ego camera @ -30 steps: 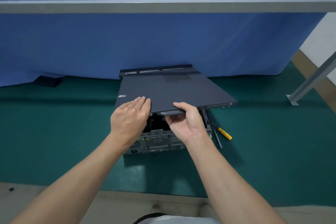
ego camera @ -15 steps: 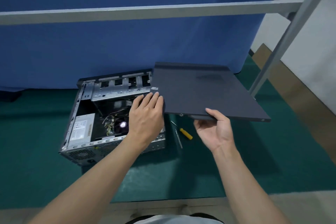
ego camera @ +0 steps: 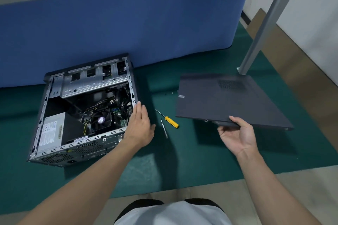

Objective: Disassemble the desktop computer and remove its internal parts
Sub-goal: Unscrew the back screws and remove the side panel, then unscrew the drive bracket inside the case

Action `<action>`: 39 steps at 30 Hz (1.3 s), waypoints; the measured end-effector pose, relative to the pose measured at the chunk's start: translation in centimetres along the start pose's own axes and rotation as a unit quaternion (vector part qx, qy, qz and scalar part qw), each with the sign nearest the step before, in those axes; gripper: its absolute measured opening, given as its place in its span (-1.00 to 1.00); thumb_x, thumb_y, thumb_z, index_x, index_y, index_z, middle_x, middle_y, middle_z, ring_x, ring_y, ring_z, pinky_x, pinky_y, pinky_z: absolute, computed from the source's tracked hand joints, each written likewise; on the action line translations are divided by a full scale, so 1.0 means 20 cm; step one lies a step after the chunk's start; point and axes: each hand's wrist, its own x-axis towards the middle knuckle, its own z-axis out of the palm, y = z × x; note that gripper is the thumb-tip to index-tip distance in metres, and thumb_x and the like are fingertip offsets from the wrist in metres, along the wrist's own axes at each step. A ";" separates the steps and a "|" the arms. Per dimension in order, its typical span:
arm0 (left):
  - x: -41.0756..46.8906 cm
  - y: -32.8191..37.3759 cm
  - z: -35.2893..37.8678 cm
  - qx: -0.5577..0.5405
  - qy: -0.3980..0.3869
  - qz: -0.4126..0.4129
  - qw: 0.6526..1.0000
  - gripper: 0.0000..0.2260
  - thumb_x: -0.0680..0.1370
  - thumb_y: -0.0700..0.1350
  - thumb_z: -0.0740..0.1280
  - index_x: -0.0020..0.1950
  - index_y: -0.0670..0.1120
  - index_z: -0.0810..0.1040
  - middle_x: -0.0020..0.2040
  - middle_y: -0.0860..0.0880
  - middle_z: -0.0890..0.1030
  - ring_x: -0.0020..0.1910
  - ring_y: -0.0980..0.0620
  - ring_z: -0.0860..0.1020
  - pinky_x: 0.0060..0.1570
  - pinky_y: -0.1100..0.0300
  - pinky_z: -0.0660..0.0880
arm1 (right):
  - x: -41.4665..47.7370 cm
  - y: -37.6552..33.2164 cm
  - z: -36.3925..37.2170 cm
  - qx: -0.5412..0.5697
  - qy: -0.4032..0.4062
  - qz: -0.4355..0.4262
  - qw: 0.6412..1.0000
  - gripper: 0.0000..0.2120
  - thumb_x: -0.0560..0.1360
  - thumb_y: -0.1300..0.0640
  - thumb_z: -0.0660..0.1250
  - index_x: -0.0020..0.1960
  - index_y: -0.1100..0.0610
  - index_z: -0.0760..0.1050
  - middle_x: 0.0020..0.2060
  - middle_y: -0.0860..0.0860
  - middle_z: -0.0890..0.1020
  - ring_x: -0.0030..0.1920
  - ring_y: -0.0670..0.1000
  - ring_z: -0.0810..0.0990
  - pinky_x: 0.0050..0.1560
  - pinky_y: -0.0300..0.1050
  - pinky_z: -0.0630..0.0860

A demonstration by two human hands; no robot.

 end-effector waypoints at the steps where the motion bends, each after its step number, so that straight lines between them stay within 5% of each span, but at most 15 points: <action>1: 0.02 -0.01 0.00 0.000 -0.002 -0.001 1.000 -0.28 0.64 0.02 0.17 0.53 -0.31 -0.20 0.55 -0.25 -0.28 0.53 -0.14 -0.28 0.48 0.11 -0.23 | 0.02 0.00 -0.03 0.002 0.010 0.002 1.000 -0.77 0.26 0.36 0.37 -0.12 0.16 0.51 -0.08 0.08 0.66 -0.08 0.08 0.65 -0.17 -0.20 0.50; 13: 0.06 -0.03 0.05 0.082 0.003 0.015 0.996 -0.23 0.58 0.07 0.25 0.56 -0.21 -0.14 0.49 -0.30 -0.38 0.52 -0.22 -0.32 0.50 0.02 -0.12 | 0.12 0.08 -0.25 -0.002 0.165 0.048 0.985 -0.80 0.42 0.35 0.34 0.02 0.16 0.51 0.03 0.08 0.64 0.05 0.05 0.62 -0.10 -0.22 0.50; 19: 0.06 -0.03 0.04 0.087 0.008 0.022 0.996 -0.33 0.58 0.05 0.25 0.56 -0.17 0.02 0.49 -0.32 -0.38 0.51 -0.22 -0.33 0.50 0.00 -0.10 | 0.19 0.13 -0.27 -0.111 0.280 0.028 0.953 -0.66 0.50 0.39 0.32 0.25 0.25 0.44 0.11 0.18 0.60 0.06 0.14 0.62 0.15 0.03 0.55; 23: 0.05 -0.03 0.04 0.093 0.004 0.016 0.996 -0.33 0.58 0.06 0.25 0.56 -0.16 0.03 0.49 -0.32 -0.37 0.51 -0.22 -0.33 0.51 0.00 -0.10 | 0.22 0.15 -0.25 -0.250 0.337 0.027 0.908 -0.70 0.50 0.30 0.39 0.20 0.28 0.43 0.10 0.23 0.56 -0.01 0.15 0.60 0.08 0.02 0.58; 26: 0.05 -0.02 0.02 0.094 -0.005 0.013 0.996 -0.34 0.58 0.06 0.24 0.56 -0.14 0.03 0.49 -0.32 -0.39 0.51 -0.22 -0.33 0.51 0.00 -0.10 | 0.24 0.16 -0.26 -0.337 0.379 0.015 0.862 -0.62 0.48 0.15 0.44 0.22 0.28 0.47 0.08 0.13 0.56 -0.23 0.07 0.59 -0.01 -0.07 0.61; 30: 0.04 -0.03 0.01 0.082 -0.014 0.014 0.996 -0.35 0.58 0.06 0.25 0.56 -0.13 0.05 0.48 -0.30 -0.40 0.51 -0.21 -0.34 0.50 0.00 -0.09 | 0.25 0.21 -0.27 -0.424 0.415 -0.020 0.805 -0.69 0.47 0.00 0.44 0.02 0.23 0.51 -0.23 -0.01 0.52 -0.41 0.01 0.61 -0.35 -0.18 0.53; 34: 0.04 -0.04 0.01 0.063 -0.016 0.020 0.998 -0.33 0.58 0.09 0.23 0.57 -0.14 0.03 0.49 -0.28 -0.40 0.51 -0.19 -0.34 0.49 0.02 -0.10 | 0.26 0.22 -0.30 -0.492 0.434 -0.042 0.754 -0.75 0.49 0.05 0.42 -0.11 0.25 0.50 -0.43 0.02 0.45 -0.48 0.03 0.60 -0.29 -0.05 0.61; 39: 0.03 -0.09 0.01 0.003 0.058 0.023 0.998 -0.41 0.64 0.16 0.01 0.56 -0.16 0.08 0.59 -0.14 -0.11 0.57 -0.04 -0.12 0.50 0.11 -0.10 | 0.28 0.27 -0.22 -0.624 0.418 -0.047 0.659 -0.71 0.50 0.02 0.39 -0.01 0.27 0.55 -0.14 0.21 0.64 -0.16 0.21 0.65 -0.10 0.06 0.61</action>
